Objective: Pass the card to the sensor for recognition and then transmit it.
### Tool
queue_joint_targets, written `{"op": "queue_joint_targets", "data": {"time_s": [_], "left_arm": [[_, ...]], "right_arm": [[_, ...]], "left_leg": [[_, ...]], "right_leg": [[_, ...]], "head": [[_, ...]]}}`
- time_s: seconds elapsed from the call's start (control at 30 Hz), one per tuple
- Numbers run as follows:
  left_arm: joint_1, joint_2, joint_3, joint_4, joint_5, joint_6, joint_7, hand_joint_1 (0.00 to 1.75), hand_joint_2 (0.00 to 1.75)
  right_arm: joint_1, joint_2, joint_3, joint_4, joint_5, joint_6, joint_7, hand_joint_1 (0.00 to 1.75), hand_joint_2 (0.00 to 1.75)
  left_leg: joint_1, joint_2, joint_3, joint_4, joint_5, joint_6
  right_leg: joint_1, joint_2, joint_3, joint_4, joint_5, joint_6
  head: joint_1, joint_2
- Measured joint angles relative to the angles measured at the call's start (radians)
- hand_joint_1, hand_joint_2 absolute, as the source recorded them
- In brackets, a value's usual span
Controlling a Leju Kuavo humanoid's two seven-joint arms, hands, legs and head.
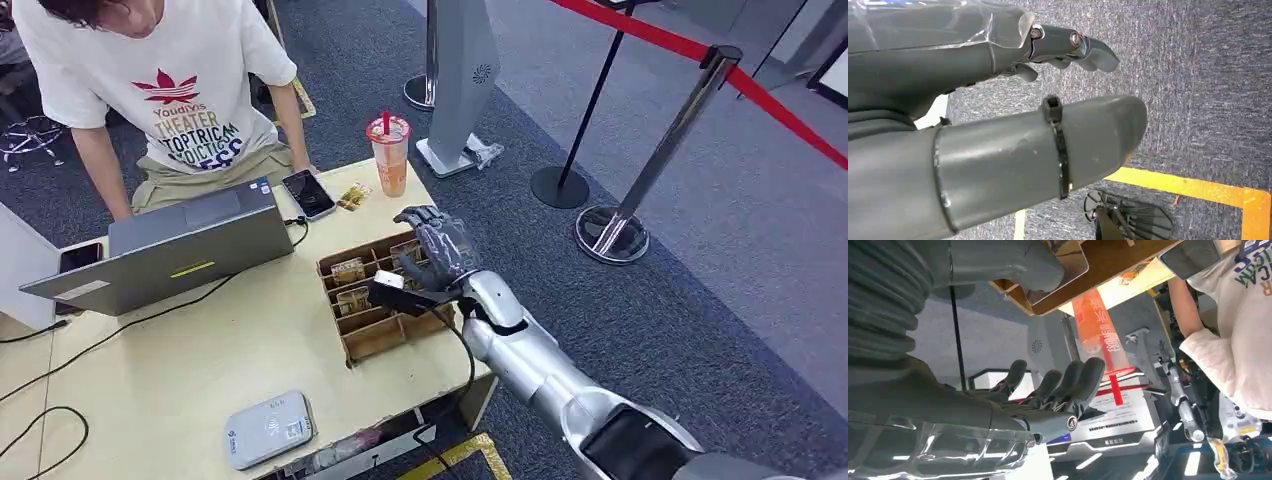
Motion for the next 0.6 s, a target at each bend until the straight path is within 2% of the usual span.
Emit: {"op": "queue_joint_targets", "data": {"time_s": [0.1,0.13,0.2,0.33,0.4,0.47,0.6], "left_arm": [[-0.001,0.000,0.000,0.000,0.000,-0.002,0.001,0.00,0.00],[-0.001,0.000,0.000,0.000,0.000,-0.002,0.001,0.00,0.00],[-0.001,0.000,0.000,0.000,0.000,-0.003,0.002,0.00,0.00],[-0.003,0.000,-0.001,0.000,0.000,-0.003,0.008,0.00,0.00],[-0.004,0.000,-0.001,0.000,0.000,-0.002,0.008,0.00,0.00],[-0.005,0.000,-0.001,0.000,0.000,-0.002,0.009,0.00,0.00],[-0.006,0.000,0.000,0.000,0.005,-0.002,0.009,0.00,0.00]], "right_arm": [[0.001,-0.004,-0.003,-0.002,0.005,0.006,0.002,0.68,1.75],[0.002,-0.005,-0.004,-0.002,0.005,0.007,0.002,0.75,1.75],[0.003,-0.005,-0.008,-0.003,0.005,0.010,0.002,0.72,1.75],[0.003,-0.005,-0.008,-0.003,0.005,0.023,0.001,0.91,1.75],[0.003,-0.005,-0.008,-0.003,0.005,0.028,0.000,0.87,1.75],[0.002,-0.005,-0.007,-0.002,0.009,0.032,-0.001,0.94,1.75],[-0.004,0.000,-0.005,-0.001,0.018,0.040,-0.002,0.77,1.75]], "left_leg": [[0.000,0.000,0.000,0.000,0.000,0.000],[0.000,0.000,0.000,0.000,0.000,0.000],[0.000,0.000,0.000,0.000,0.000,0.000],[0.000,0.000,0.000,0.000,0.000,0.000],[0.000,0.000,0.000,0.000,0.000,0.000],[0.000,0.000,0.000,0.000,0.000,0.000],[0.000,0.000,0.000,0.000,0.000,0.000]], "right_leg": [[0.000,0.000,0.000,0.000,0.000,0.000],[0.000,0.000,0.000,0.000,0.000,0.000],[0.000,0.000,0.000,0.000,0.000,0.000],[0.000,0.000,0.000,0.000,0.000,0.000],[0.000,0.000,0.000,0.000,0.000,0.000],[0.000,0.000,0.000,0.000,0.000,0.000],[0.000,0.000,0.000,0.000,0.000,0.000]], "head": [[0.000,0.000],[0.000,0.000],[0.000,0.000],[0.000,0.000],[0.000,0.000],[0.000,0.000],[0.000,0.000]]}}
